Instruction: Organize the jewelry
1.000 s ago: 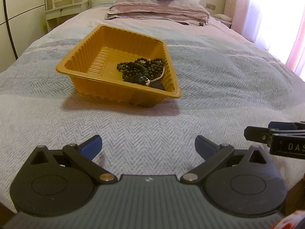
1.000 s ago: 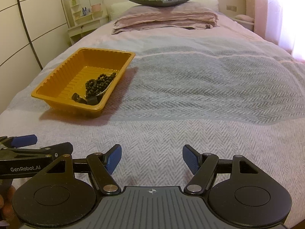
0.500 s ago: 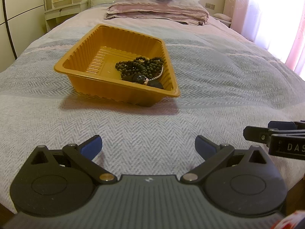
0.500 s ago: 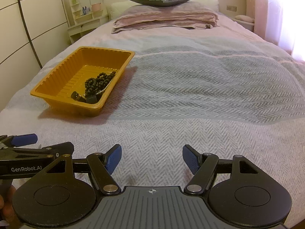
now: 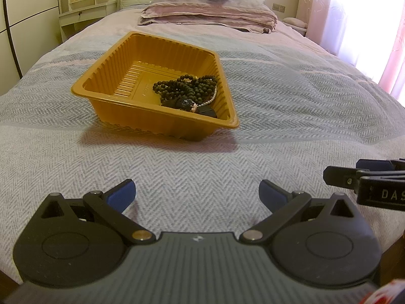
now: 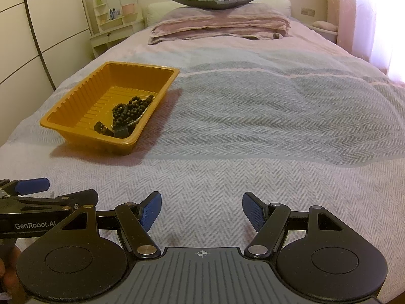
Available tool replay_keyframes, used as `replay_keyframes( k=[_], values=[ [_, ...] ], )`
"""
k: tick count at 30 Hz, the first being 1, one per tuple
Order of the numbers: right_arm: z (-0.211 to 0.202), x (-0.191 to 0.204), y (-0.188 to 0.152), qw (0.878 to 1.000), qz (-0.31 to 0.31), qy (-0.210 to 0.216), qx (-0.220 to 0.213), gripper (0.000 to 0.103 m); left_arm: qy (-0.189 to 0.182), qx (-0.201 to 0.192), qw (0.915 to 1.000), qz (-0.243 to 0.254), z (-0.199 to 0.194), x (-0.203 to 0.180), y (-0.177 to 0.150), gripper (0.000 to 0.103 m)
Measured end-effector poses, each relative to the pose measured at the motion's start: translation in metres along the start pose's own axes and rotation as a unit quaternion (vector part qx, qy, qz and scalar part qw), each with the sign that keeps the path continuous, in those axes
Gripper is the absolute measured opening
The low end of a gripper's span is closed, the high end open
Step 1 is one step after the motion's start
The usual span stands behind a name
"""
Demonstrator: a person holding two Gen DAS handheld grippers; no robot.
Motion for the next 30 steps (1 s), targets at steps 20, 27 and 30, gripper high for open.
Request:
replay_keyframes(
  k=[20, 27, 30],
  values=[
    [0.0001, 0.0003, 0.0002, 1.0, -0.001, 0.0, -0.001, 0.071, 0.0, 0.0, 1.0, 0.002, 0.0002, -0.0007, 0.0002, 0.103],
    [0.0, 0.0001, 0.0007, 1.0, -0.001, -0.001, -0.001, 0.071, 0.0, -0.002, 1.0, 0.003, -0.0017, -0.0004, 0.002, 0.103],
    [0.0001, 0.0, 0.0008, 1.0, -0.001, 0.0, -0.001, 0.071, 0.0, -0.002, 1.0, 0.005, -0.0023, -0.0008, 0.0026, 0.103]
  ],
)
Point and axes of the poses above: each gripper's, at about its wrist camera, not at the fingertips, and z roughly the way its jaws point, x to its left, y to its top, the point moved 2 cm from there along z, roughly the way its jaws point, and after that the axes turned 4 degrees about x, right-handed, at the moved point
